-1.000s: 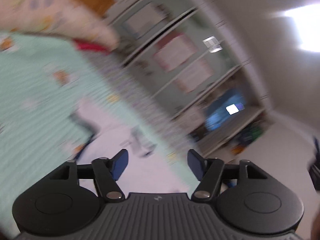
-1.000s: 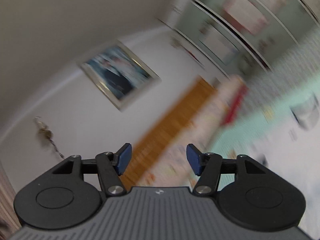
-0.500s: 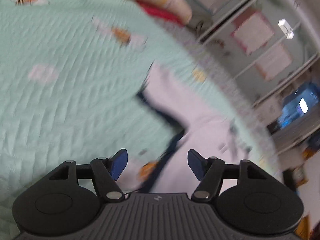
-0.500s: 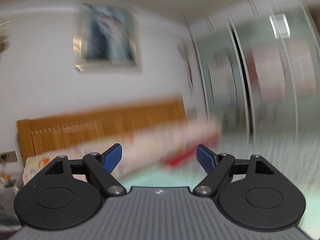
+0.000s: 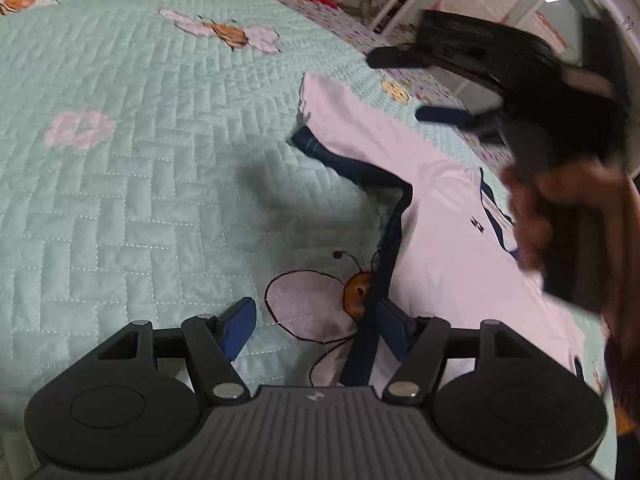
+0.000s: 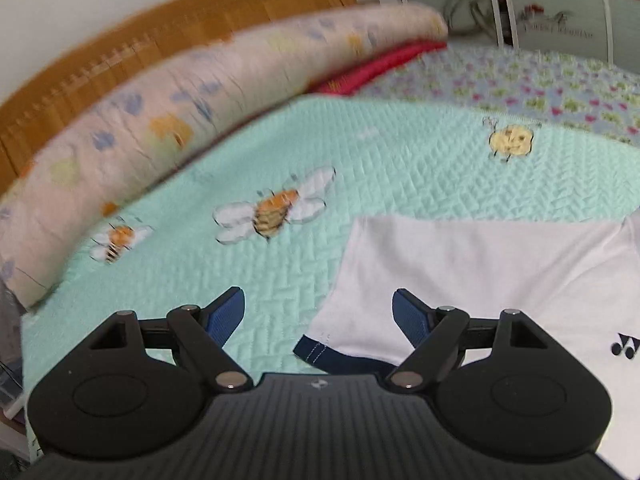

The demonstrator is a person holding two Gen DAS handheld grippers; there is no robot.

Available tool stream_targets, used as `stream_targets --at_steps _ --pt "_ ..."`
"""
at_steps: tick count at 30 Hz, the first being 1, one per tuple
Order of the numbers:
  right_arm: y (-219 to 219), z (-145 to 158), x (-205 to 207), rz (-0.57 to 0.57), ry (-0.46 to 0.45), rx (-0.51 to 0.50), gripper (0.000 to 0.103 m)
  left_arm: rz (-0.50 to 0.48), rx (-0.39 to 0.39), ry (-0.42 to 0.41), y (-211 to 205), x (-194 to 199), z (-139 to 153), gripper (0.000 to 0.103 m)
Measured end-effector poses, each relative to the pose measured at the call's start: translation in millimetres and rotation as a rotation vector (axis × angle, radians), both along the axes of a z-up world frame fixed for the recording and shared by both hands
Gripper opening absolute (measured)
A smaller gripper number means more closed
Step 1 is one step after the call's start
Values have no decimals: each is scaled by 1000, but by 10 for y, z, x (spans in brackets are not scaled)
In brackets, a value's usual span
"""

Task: Fold clothes
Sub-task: 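Lower the right gripper onto the shirt side edge and pinch it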

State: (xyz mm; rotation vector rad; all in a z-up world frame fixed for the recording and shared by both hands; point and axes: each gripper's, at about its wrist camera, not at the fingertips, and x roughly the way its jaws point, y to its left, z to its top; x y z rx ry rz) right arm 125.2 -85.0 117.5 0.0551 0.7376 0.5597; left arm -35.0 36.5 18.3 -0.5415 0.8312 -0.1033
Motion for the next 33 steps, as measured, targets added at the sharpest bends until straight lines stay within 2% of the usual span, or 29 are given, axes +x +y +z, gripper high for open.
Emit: stream_targets --at_steps 5,8,10,14,20,22,24,28,30,33 --pt "462 -75 296 5 15 -133 81 -95 33 -39 -4 -17 -20 69" --pt "785 -144 455 15 -23 -262 79 -124 46 -60 8 -64 -31 69" --pt "871 -244 555 -7 -18 -304 79 -139 52 -72 14 -89 -40 69" --pt "1017 -458 755 -55 8 -369 61 -157 60 -88 18 -117 -50 70" --pt "1212 -708 953 -93 40 -448 61 -180 56 -98 42 -131 -55 73" --pt "1331 -784 922 -105 -1 -538 64 -189 54 -101 52 -135 -56 73" --pt "1452 -858 851 -118 -59 -635 75 -198 64 -100 41 -133 -48 73" --pt "1683 -1002 617 -135 -203 -808 76 -221 103 -98 -17 -121 -24 74" --pt "1685 -1019 596 -153 -216 -821 76 -228 112 -97 -36 -111 -23 74" --pt "1548 -965 645 -190 -185 -785 76 -227 114 -97 -49 -106 -24 74"
